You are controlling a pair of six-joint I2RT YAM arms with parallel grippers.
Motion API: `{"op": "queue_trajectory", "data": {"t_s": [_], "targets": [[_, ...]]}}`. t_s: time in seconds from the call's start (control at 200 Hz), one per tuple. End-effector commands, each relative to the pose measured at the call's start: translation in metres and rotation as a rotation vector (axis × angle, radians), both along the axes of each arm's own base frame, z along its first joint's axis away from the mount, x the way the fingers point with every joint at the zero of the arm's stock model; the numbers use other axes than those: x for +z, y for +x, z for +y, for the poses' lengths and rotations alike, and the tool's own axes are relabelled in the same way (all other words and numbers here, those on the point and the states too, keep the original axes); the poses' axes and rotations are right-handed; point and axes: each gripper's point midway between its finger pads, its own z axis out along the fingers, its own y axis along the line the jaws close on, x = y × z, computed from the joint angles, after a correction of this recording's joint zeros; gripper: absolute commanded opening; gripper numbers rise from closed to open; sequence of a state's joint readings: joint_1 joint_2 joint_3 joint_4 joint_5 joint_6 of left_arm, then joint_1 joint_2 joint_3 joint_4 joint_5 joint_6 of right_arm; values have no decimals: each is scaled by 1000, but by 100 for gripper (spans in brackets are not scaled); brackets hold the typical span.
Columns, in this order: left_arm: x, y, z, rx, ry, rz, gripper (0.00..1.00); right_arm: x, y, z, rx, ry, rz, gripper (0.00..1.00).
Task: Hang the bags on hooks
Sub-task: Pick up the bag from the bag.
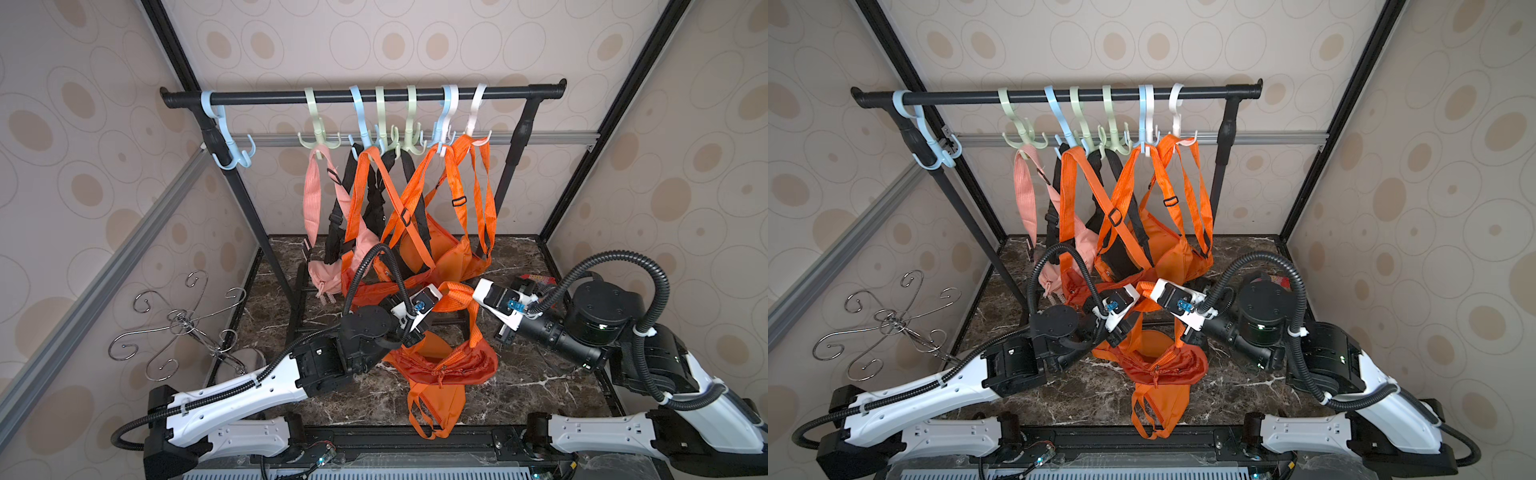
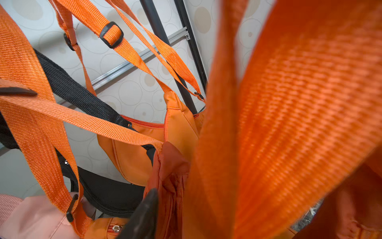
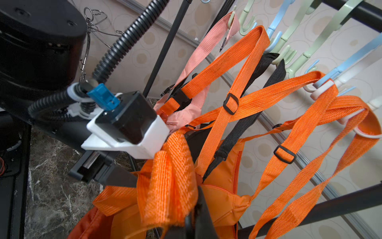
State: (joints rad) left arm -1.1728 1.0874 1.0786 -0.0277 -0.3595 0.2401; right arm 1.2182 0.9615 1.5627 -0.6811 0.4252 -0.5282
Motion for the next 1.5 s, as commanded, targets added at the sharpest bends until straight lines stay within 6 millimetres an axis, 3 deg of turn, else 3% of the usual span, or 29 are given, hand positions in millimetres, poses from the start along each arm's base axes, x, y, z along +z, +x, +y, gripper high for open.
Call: {"op": "queue_trajectory", "data": {"t_s": [0.0, 0.06, 0.325, 0.41, 0.505, 0.63, 1.015, 1.085, 1.185, 1.265, 1.366, 1.491], "targets": [[21, -3, 11, -3, -74, -29, 11, 11, 17, -18, -147, 17, -59, 0], [23, -6, 17, 2, -91, -22, 1, 5, 24, -22, -194, -15, -62, 0], [43, -11, 48, 52, -133, -19, 0, -21, 39, -19, -236, -38, -7, 0], [62, -7, 62, 111, -127, -25, 0, -33, 36, -9, -190, -36, 23, 0], [84, -4, 79, 177, -114, -39, 0, -44, 28, 7, -109, -26, 60, 20], [112, 0, 102, 267, -117, -60, 0, -56, 24, 26, -39, -20, 102, 34], [179, 0, 150, 425, -203, -110, 0, -64, 22, 41, 11, 21, 102, 35], [189, 5, 167, 528, -222, -113, 0, -66, 22, 41, 10, 27, 104, 35], [195, 10, 209, 765, -252, -117, 0, -72, 21, 42, 13, 42, 109, 35], [210, 5, 226, 777, -331, -110, 0, -76, 21, 42, 17, 50, 114, 34], [224, 9, 220, 795, -252, -71, 0, -78, 20, 44, 30, 62, 121, 34], [230, 37, 169, 737, -107, -57, 0, -76, 20, 49, 49, 66, 127, 33]]}}
